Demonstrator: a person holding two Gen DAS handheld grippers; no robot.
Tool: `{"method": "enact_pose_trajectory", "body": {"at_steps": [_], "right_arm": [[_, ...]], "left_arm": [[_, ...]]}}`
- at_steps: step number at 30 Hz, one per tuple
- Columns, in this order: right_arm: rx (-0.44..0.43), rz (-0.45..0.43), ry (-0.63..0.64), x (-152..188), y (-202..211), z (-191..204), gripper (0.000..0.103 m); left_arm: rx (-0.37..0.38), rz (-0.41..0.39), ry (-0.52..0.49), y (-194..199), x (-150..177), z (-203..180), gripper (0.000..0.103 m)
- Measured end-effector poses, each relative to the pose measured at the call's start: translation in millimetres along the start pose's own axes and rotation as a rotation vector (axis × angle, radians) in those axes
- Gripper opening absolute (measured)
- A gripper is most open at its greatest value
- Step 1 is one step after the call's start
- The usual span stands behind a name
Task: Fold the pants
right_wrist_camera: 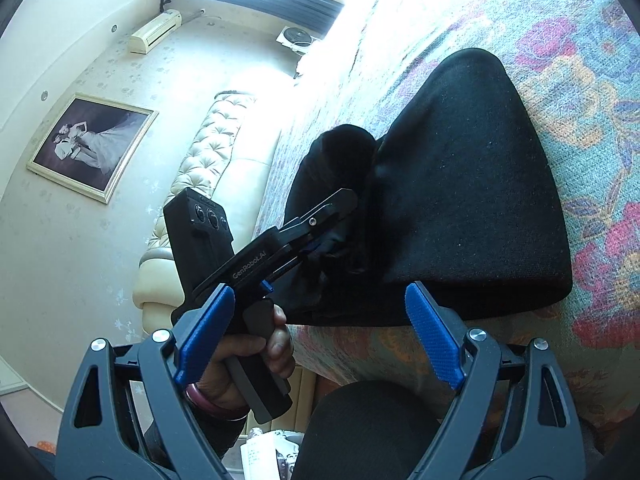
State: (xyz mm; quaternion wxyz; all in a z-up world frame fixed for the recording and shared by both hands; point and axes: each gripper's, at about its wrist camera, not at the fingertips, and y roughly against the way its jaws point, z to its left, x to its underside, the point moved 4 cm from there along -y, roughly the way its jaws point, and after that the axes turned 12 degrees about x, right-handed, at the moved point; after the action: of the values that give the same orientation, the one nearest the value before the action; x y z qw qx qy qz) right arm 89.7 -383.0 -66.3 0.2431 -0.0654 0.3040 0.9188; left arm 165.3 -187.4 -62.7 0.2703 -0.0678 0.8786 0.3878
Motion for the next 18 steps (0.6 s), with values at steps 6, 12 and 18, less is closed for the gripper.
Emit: {"method": "enact_pose_trajectory", "body": {"at_steps": [6, 12, 18], "right_arm": [[0.013, -0.02, 0.02, -10.4, 6.2, 8.1, 0.088], [0.099, 0.006, 0.059, -34.8, -19.4, 17.2, 0.088], [0.242, 0.067, 0.103, -50.7, -66.1, 27.3, 0.088]], "left_arm": [[-0.021, -0.188, 0.022, 72.1, 2.4, 2.8, 0.076], [-0.352, -0.358, -0.029, 152.3, 8.0, 59.7, 0.077], [-0.333, -0.374, 0.204, 160.7, 37.4, 130.6, 0.076]]}}
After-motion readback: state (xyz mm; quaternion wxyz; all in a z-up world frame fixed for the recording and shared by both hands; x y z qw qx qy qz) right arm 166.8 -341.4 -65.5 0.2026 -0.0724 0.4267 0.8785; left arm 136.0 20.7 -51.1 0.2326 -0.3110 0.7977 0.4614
